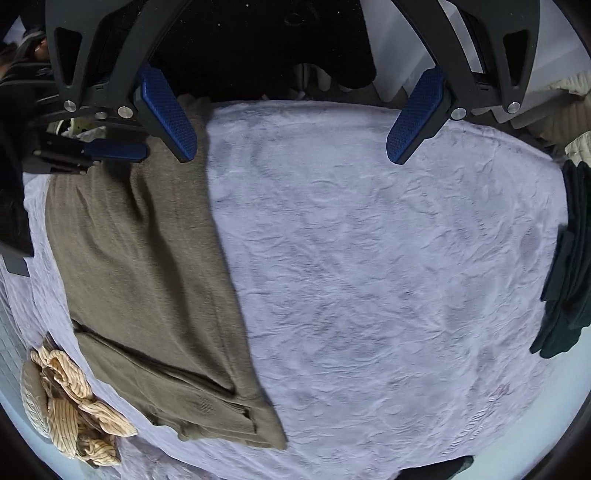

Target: Fold small clothes

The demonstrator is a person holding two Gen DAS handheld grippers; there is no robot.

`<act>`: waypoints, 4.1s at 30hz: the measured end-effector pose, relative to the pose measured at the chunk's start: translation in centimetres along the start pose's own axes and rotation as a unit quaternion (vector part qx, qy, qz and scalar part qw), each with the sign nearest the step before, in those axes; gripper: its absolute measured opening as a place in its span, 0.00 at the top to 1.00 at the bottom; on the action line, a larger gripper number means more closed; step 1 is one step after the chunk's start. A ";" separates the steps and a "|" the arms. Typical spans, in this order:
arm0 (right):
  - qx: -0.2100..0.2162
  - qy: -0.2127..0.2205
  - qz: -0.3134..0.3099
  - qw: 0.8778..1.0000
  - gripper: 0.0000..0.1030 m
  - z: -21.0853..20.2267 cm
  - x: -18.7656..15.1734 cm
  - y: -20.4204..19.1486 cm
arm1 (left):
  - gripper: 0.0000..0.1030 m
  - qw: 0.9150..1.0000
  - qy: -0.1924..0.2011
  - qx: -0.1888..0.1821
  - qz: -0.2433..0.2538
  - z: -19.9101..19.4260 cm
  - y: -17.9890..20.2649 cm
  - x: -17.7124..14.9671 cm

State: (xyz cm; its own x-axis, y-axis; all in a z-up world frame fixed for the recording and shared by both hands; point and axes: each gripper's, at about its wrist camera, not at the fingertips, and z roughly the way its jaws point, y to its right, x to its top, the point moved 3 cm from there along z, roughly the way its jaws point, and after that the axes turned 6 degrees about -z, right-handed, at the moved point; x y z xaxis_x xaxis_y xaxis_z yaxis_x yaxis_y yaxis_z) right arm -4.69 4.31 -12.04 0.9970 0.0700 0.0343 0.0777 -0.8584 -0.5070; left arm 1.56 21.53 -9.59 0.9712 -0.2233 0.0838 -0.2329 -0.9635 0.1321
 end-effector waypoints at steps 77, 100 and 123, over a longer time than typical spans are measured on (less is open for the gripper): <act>0.154 0.078 0.202 0.964 0.91 -7.8 -15.5 21.6 | 0.88 0.988 -0.070 -0.136 -0.010 8.1 13.2 -7.6; 0.202 0.223 0.163 0.940 0.92 -20.4 -8.7 21.3 | 0.88 0.986 0.080 -0.140 -0.045 -3.6 13.2 4.6; 0.051 0.239 0.203 0.948 0.91 -20.1 17.5 33.5 | 0.88 0.987 0.130 -0.095 -0.013 4.6 10.2 31.6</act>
State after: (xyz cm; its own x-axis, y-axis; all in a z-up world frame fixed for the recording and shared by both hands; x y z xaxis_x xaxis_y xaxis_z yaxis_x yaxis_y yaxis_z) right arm 15.46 -33.40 -11.10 0.8353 -0.5149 0.1928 -0.2899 -0.7104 -0.6413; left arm 30.15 3.98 -10.18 0.9366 -0.1290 0.3258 -0.2374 -0.9175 0.3192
